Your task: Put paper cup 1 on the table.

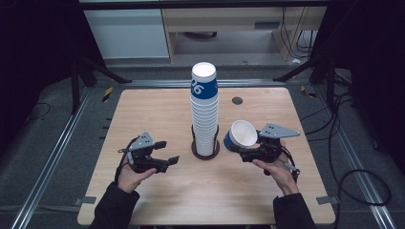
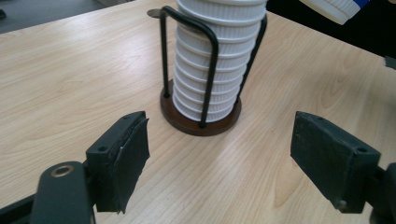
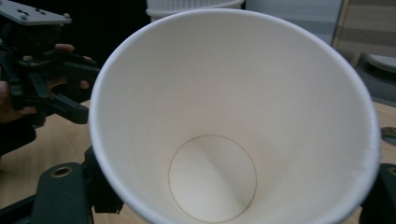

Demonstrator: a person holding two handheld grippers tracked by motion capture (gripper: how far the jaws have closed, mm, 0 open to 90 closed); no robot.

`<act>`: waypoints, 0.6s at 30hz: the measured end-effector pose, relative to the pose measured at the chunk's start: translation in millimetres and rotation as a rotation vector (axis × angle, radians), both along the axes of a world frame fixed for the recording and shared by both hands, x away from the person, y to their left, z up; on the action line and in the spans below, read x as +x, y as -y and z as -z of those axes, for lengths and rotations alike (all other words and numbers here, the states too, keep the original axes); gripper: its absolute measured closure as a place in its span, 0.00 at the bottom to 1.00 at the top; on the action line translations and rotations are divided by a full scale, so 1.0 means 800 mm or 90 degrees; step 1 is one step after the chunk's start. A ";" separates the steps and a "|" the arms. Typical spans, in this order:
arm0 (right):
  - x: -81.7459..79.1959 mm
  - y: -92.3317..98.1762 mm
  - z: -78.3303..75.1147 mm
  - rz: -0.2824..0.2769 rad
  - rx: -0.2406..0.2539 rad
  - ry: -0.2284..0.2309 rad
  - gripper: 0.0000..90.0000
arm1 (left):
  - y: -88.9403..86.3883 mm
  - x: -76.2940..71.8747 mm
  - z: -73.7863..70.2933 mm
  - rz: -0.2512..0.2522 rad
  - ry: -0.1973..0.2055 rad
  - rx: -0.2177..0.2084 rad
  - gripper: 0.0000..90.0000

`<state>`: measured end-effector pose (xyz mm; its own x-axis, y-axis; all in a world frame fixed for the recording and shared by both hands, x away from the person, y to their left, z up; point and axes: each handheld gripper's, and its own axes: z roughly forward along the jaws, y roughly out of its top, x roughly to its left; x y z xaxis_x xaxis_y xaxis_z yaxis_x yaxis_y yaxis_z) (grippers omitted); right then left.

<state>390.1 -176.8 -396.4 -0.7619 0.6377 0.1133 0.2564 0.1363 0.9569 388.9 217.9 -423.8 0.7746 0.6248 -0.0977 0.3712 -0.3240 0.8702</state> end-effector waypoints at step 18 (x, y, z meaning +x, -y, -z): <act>0.023 0.046 0.006 0.220 -0.074 -0.024 0.23 | -0.021 0.012 0.006 -0.059 -0.020 0.019 0.21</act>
